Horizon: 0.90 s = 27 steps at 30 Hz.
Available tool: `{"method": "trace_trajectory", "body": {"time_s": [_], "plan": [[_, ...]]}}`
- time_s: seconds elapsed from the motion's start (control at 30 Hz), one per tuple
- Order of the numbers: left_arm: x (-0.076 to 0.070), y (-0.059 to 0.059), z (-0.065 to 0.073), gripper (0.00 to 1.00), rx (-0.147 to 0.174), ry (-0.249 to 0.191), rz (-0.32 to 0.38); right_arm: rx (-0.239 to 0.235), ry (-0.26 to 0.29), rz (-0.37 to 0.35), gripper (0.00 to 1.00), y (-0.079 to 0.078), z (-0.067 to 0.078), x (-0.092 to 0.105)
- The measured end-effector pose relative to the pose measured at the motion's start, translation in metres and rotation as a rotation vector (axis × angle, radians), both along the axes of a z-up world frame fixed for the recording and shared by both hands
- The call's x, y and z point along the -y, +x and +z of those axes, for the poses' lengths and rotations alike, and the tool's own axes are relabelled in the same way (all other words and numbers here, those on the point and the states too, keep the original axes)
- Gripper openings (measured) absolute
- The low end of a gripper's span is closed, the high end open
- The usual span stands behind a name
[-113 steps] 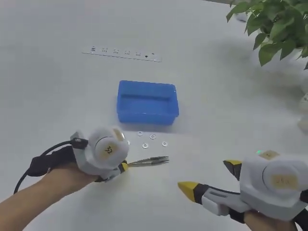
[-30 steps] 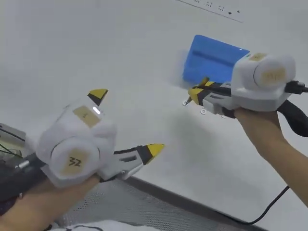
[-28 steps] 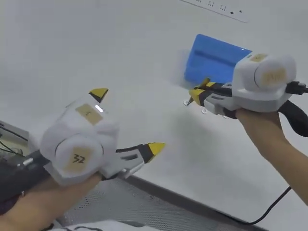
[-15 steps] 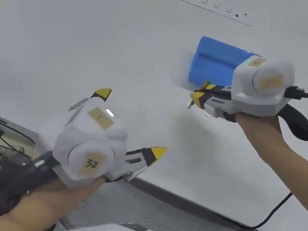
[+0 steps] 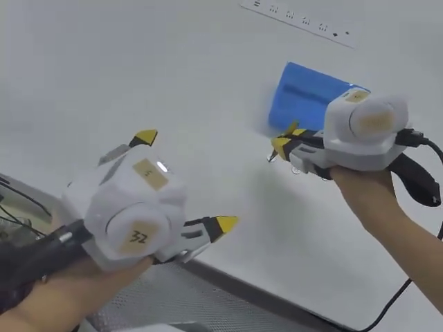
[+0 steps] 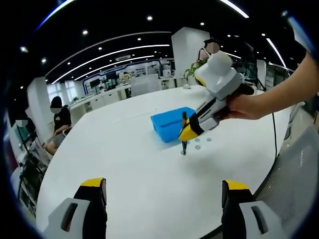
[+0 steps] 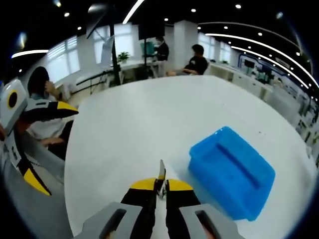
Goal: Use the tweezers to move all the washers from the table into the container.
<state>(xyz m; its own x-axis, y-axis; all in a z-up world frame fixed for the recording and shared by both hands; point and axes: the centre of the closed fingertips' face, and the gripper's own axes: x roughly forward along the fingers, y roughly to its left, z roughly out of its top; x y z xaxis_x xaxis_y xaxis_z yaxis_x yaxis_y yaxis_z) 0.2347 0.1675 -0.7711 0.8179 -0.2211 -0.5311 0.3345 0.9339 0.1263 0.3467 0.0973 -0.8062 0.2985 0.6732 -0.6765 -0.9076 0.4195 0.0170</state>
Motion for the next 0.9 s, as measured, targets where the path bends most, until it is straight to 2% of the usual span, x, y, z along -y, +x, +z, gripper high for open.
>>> {"method": "trace_trajectory", "body": {"time_s": [0.23, 0.37, 0.47, 0.6, 0.8, 0.9], "plan": [[0.000, 0.000, 0.001, 0.99, 0.011, 0.018, -0.007, 0.017, 0.018, 0.001, 0.02, 0.001, 0.020, 0.001], [0.001, 0.000, 0.002, 0.99, 0.017, 0.028, -0.012, 0.050, 0.025, 0.002, 0.02, 0.008, 0.037, 0.003], [0.001, 0.000, 0.003, 0.99, 0.021, 0.029, -0.012, 0.088, 0.043, -0.009, 0.02, 0.020, 0.055, 0.002], [0.000, 0.000, 0.004, 0.99, 0.027, 0.026, -0.011, 0.107, 0.067, -0.028, 0.02, 0.035, 0.070, -0.001], [0.000, 0.000, 0.003, 0.98, 0.026, 0.034, -0.018, 0.145, 0.081, -0.073, 0.02, 0.061, 0.082, -0.002], [0.000, 0.000, 0.003, 0.99, 0.028, 0.039, -0.019, 0.148, 0.089, -0.103, 0.02, 0.073, 0.080, -0.001]]}}
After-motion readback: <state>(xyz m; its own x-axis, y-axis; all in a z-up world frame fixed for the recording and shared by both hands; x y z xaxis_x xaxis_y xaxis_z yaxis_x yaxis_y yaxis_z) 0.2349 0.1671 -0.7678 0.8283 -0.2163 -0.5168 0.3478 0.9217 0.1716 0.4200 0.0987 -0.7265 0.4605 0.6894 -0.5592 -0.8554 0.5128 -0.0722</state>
